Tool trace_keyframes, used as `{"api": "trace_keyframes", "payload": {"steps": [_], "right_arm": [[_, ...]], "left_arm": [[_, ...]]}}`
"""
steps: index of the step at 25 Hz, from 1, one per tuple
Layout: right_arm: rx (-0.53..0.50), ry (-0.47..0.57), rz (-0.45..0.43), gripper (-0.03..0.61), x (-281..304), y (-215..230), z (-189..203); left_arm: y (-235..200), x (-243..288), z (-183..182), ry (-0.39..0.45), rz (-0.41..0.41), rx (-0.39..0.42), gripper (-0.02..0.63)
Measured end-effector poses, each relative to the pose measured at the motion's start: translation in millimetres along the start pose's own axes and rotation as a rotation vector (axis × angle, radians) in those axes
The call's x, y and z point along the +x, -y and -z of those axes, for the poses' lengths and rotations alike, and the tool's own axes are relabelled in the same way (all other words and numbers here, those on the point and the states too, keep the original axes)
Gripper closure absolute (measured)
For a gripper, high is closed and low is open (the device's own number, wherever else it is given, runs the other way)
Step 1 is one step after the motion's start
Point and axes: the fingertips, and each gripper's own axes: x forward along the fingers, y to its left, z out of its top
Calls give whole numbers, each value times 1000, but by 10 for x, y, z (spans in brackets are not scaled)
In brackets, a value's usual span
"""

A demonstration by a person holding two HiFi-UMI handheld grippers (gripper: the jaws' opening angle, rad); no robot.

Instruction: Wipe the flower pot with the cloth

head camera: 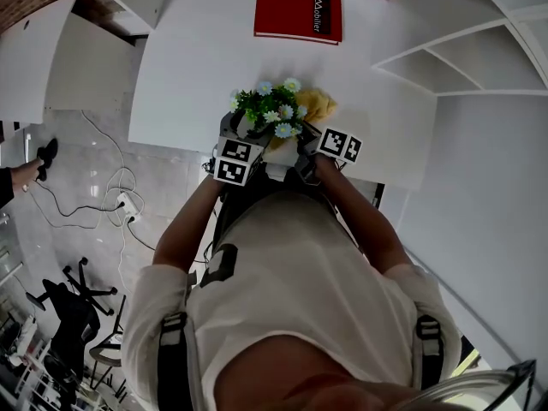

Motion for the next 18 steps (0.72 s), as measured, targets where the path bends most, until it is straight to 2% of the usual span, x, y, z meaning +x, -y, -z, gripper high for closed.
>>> {"api": "trace_keyframes", "payload": {"steps": [4,7,10,13,18], "right_arm": [[-64,-35,30,526,4,-32,24],[-6,-17,11,525,-63,-46,2],[102,48,-98,525,-187,-235,-150],[139,101,-208,525,-248,-491,-306],[137,98,-161,526,-162,-359,-209]], "left_arm": [[-41,-30,13,-7,-21,-27,259],[-31,-31,12,-28,-30,-41,259],[-24,-15,32,-38,-48,-55,259],[-33,-18,29,-33,-55,-61,259],[5,-12,25,-40,-49,-57,259]]}}
